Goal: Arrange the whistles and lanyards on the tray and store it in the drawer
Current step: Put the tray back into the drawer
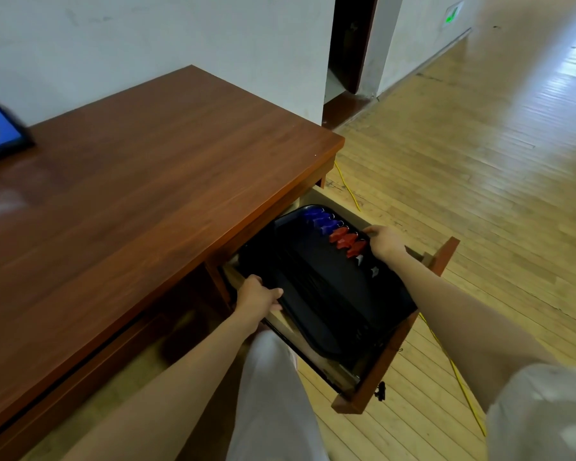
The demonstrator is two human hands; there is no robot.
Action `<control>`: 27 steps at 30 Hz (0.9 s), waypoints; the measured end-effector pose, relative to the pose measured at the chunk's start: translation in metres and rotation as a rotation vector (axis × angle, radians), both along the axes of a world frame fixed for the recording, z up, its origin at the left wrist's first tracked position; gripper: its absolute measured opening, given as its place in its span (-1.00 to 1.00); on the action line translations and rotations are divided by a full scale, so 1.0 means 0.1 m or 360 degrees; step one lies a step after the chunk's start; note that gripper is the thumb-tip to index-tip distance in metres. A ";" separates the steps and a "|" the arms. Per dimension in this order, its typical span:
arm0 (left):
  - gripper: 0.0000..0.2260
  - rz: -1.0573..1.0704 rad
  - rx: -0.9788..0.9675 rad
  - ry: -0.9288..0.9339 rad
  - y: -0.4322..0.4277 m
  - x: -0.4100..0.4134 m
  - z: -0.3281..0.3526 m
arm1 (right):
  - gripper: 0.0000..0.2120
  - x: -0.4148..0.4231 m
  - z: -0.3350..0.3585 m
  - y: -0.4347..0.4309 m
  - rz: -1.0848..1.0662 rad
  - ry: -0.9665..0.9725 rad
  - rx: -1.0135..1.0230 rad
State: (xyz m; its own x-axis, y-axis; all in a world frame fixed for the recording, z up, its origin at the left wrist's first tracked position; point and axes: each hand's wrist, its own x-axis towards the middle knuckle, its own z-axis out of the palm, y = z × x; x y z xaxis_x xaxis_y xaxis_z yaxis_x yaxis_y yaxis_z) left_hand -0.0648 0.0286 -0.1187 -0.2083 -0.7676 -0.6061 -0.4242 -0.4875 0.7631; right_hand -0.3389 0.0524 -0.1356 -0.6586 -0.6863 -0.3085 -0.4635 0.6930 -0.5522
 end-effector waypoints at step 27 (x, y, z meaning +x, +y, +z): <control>-0.46 -0.0369 -0.0220 -0.0683 -0.26 -0.45 -0.71 | -0.66 -0.16 -0.68 -0.46 -0.0127 -0.0177 -0.0103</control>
